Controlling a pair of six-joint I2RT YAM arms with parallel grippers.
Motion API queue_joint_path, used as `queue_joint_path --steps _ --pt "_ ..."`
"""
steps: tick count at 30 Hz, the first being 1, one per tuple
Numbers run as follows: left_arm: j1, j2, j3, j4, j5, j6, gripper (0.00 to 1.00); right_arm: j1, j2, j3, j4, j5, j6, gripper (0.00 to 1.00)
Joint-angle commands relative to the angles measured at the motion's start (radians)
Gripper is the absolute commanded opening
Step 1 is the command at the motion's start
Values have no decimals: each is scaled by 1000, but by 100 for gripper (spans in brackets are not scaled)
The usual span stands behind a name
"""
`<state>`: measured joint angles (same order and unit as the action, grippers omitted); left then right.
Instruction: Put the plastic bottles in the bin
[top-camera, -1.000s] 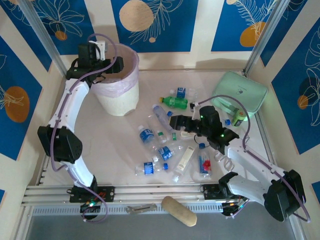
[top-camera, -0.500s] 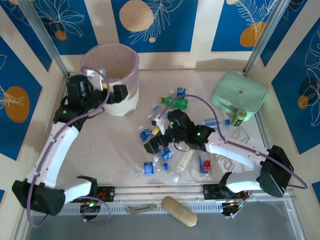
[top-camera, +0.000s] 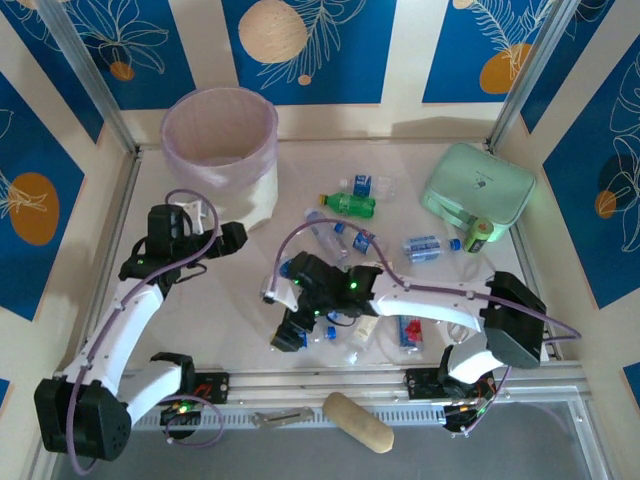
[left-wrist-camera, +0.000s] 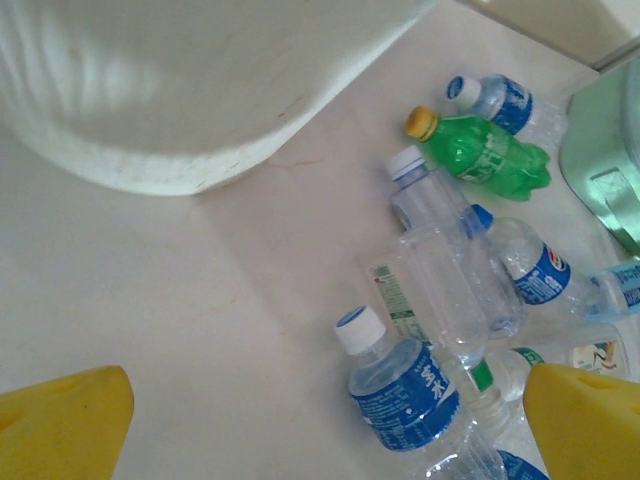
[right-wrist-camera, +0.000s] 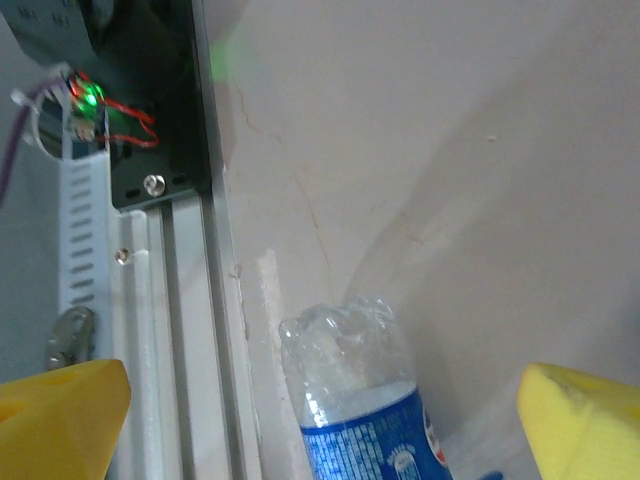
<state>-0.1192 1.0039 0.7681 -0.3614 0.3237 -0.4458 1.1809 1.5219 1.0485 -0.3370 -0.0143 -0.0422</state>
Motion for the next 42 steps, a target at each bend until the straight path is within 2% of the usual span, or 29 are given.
queue_joint_path --steps 1,12,29,33,36,39,42 --pt "45 4 -22 91 68 -58 100 42 67 50 -63 89 -119 100" --pt "179 -8 -88 136 143 -95 100 97 243 133 -99 226 -239 98" --pt "202 15 -98 157 165 -106 100 105 359 154 -100 276 -284 93" --pt "201 13 -98 151 161 -103 100 103 365 154 -90 267 -289 85" --pt "202 14 -98 150 158 -101 100 100 365 156 -87 259 -294 72" --pt "201 11 -98 149 153 -99 100 94 355 156 -77 250 -291 65" --pt "201 3 -98 150 150 -92 100 76 324 169 -62 209 -255 62"
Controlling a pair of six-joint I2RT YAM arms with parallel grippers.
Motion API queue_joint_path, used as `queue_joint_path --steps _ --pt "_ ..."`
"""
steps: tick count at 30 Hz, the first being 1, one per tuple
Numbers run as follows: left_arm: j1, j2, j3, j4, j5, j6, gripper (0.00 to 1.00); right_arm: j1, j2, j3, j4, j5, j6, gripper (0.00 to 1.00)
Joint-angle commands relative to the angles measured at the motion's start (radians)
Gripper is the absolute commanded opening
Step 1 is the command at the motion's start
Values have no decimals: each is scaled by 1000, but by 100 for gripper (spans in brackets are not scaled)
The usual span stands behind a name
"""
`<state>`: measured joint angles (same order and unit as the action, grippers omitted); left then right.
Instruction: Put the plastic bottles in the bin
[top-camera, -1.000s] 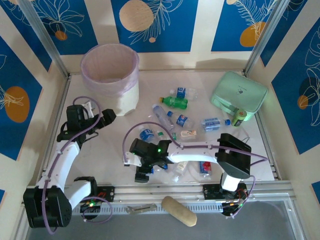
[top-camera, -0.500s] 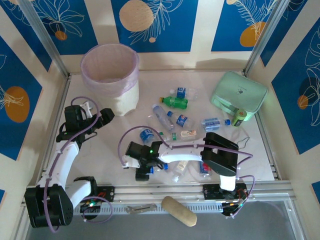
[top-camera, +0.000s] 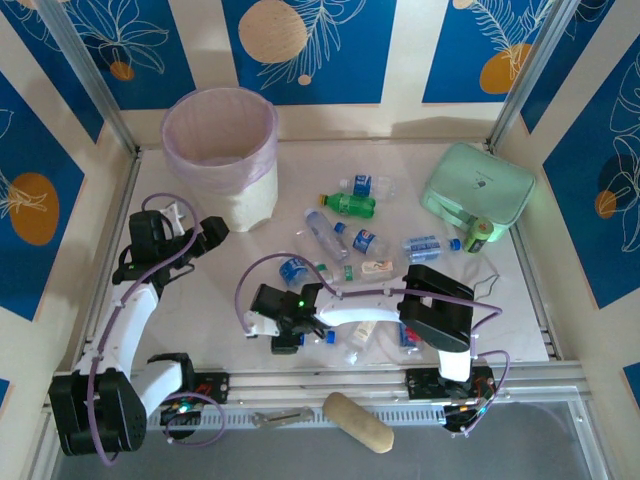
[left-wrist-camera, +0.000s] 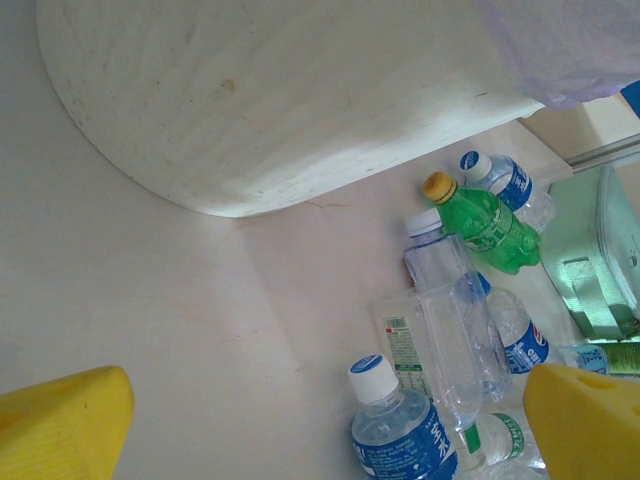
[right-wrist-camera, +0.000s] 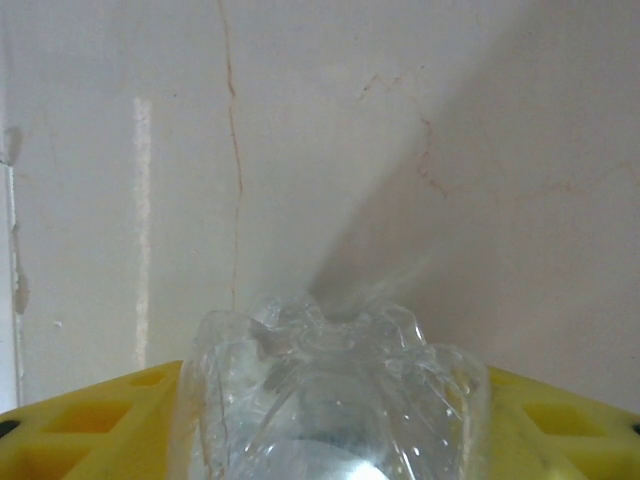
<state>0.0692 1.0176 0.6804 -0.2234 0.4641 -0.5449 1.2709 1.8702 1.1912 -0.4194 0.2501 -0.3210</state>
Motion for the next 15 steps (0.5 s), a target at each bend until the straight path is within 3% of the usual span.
queue_joint_path --steps 1,10,15 --pt "13 -15 -9 13 11 10 100 -29 -42 32 30 -80 46 62" --pt "-5 -81 -7 50 41 -44 100 -277 -227 45 149 -330 431 60" --pt "-83 -141 -44 144 13 -135 100 -448 -330 -12 238 -293 701 58"
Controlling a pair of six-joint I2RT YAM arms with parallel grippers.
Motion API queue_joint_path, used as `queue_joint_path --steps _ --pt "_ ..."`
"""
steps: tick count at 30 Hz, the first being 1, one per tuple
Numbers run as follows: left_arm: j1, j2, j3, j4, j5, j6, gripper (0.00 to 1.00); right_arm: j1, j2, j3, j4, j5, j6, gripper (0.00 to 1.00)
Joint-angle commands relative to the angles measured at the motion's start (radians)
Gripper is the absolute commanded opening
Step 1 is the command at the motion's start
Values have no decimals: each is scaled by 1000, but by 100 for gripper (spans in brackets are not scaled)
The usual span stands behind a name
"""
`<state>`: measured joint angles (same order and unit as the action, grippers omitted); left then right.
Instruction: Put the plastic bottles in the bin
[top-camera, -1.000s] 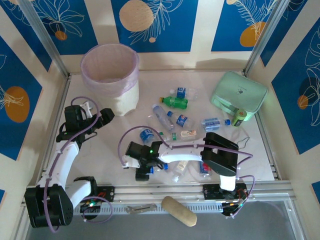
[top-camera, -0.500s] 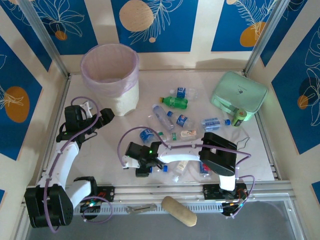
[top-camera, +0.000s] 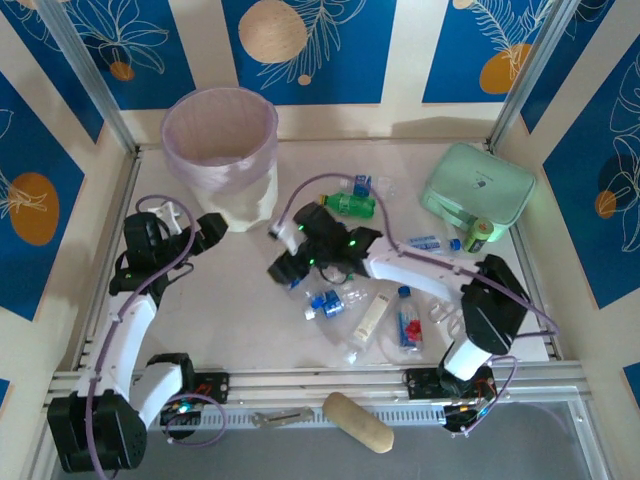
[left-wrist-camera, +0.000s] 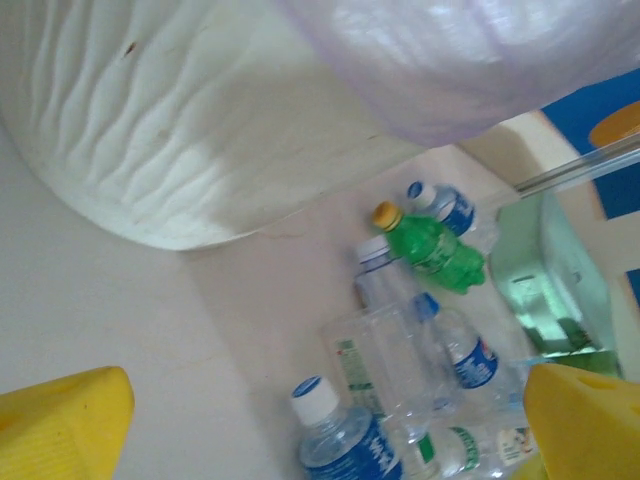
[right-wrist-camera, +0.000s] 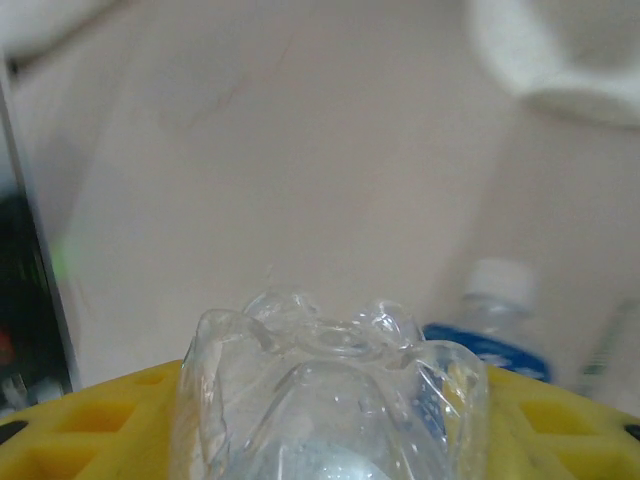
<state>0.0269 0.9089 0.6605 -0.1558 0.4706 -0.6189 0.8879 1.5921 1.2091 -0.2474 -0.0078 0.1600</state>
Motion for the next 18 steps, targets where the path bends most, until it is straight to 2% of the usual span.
queue_joint_path --steps 1,4,10,15,18 --pt "-66 -40 -34 96 -12 -74 100 -102 -75 -50 92 -26 276 58" --pt "-142 -41 -63 163 -54 -118 100 -196 -127 -98 159 7 394 58" --pt "-360 33 -62 299 -114 -151 100 -272 -199 -169 231 183 556 58" --pt "-523 144 -38 407 -72 -155 98 -279 -240 -198 224 319 654 58" --pt "-607 214 -11 437 -26 -144 97 -274 -258 -214 247 327 665 58"
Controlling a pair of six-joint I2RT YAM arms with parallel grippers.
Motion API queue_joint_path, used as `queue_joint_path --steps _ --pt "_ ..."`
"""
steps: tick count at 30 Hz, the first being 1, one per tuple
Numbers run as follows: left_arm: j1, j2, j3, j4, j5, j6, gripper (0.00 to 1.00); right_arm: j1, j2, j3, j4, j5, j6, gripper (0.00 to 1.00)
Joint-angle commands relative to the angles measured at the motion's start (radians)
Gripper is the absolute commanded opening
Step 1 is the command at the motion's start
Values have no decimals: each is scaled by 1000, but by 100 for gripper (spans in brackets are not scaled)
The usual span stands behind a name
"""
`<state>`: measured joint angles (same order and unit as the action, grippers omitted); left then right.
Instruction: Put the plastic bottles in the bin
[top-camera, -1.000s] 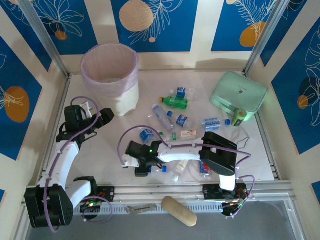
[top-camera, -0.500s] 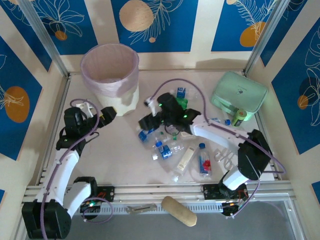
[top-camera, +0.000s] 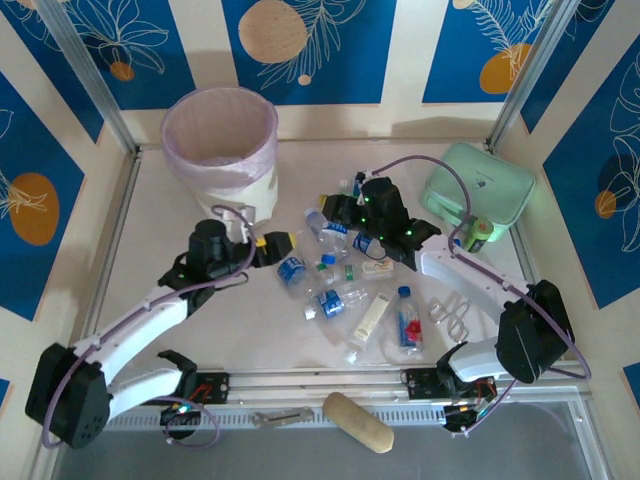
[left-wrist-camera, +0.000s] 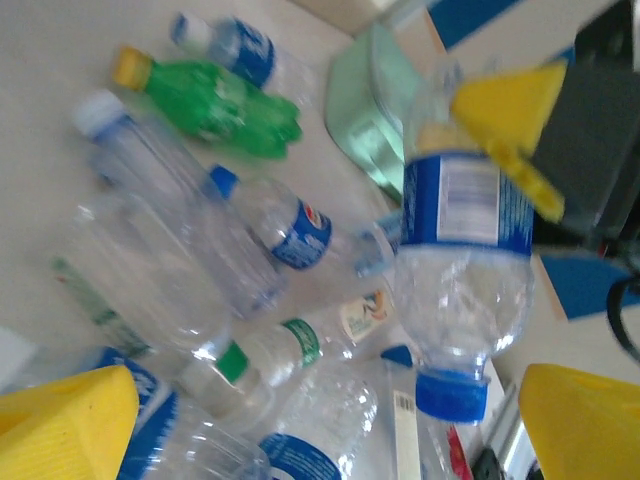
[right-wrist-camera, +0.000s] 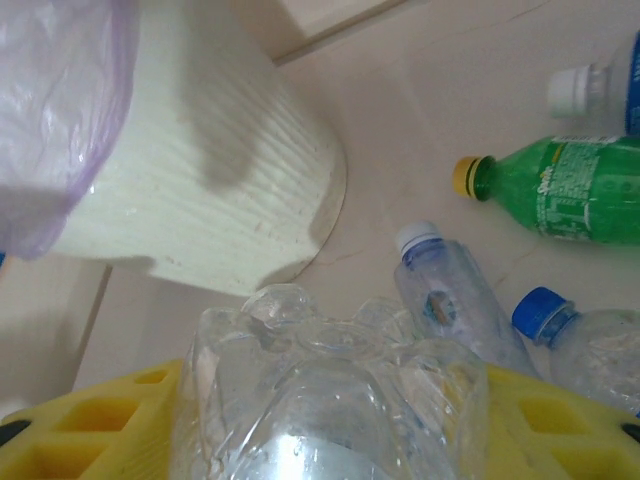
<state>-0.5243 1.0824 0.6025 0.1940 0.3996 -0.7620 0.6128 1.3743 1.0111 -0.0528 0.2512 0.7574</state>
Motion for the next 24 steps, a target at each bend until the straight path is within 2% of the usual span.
queue_joint_path --steps 1,8,15,24 --pt "-77 59 53 97 54 0 96 3 -41 -20 61 63 67 58" --pt "-168 164 109 152 77 9 96 48 -26 10 46 66 28 58" --pt "-193 263 167 177 97 27 95 73 -27 27 44 76 9 58" --pt "-194 304 185 215 85 44 75 77 -48 14 41 65 18 58"
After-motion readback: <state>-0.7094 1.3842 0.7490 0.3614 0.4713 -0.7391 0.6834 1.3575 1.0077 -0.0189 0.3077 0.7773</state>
